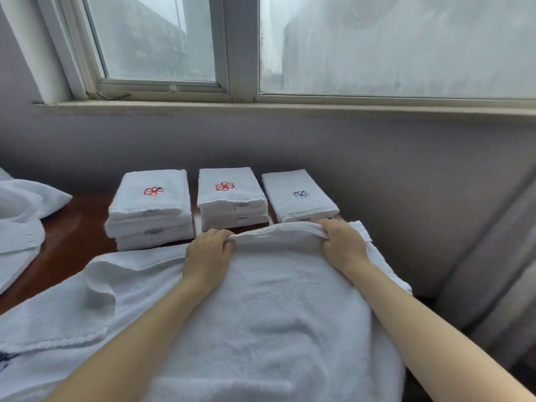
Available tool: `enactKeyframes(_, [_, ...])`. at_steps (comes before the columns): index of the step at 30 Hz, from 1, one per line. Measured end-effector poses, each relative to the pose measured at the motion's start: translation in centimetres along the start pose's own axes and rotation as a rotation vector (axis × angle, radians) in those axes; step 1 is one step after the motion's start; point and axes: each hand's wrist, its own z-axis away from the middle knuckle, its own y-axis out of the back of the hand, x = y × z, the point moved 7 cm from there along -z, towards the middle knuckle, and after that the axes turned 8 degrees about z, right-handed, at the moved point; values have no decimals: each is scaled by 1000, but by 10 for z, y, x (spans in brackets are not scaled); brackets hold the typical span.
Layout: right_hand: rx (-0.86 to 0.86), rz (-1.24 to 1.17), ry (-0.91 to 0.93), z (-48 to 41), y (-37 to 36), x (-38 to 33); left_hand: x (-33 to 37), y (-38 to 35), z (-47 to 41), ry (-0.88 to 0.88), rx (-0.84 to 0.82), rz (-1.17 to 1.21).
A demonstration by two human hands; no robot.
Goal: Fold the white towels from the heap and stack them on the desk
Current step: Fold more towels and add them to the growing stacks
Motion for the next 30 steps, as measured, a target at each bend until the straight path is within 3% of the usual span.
enactKeyframes(5, [86,-38,0,-18,0,7,-7,-1,-15,-7,51,65])
enactKeyframes(11, [335,-48,36,-38,38,6,8,32,-13,-101,320,124])
enactKeyframes(16, [354,-62,-23,-65,72,4,24,67,-32,-167,436,109])
enactKeyframes(21, [329,-73,-41,-46,80,13,37,80,-19,-295,407,68])
enactKeyframes(30, [333,-4,51,6,108,21,43,78,29,-356,326,94])
